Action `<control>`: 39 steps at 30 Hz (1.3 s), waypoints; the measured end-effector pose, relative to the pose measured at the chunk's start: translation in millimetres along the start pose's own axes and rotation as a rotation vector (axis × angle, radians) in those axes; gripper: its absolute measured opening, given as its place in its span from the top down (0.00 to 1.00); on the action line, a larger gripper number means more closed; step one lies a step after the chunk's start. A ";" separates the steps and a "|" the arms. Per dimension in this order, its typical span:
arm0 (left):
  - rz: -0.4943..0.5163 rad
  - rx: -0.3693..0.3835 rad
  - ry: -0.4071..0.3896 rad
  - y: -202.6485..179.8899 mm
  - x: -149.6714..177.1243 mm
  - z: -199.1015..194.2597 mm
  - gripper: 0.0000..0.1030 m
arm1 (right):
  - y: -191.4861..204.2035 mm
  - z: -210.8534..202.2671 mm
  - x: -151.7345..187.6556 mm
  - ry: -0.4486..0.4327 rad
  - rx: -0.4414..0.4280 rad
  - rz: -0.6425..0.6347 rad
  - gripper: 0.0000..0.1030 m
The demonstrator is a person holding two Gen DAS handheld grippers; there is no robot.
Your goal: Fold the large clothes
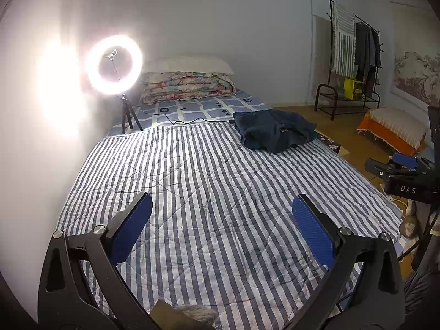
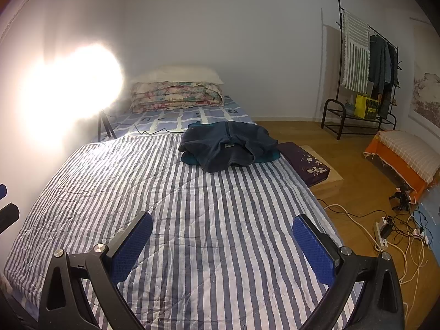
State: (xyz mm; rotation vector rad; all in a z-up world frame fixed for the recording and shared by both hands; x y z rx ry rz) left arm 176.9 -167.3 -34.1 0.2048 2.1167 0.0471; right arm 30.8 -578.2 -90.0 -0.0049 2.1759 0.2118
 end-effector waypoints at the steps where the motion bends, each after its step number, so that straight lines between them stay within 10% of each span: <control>1: 0.000 -0.001 -0.001 0.0 0.1 0.0 0.00 | 0.1 0.1 -0.1 0.000 0.001 0.000 0.00; 39: -0.015 -0.043 -0.015 4.0 0.4 -1.3 0.00 | -1.6 -1.0 3.4 0.005 -0.006 0.009 0.00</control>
Point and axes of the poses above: each gripper's, at about its wrist camera, not at the fingertips, and z roughly the way its jaws point, y to its left, x to its underside, the point moved 8 cm from there along z, roughly the way its jaws point, and after that the axes turned 9 degrees about -x, right-handed, at the moved point
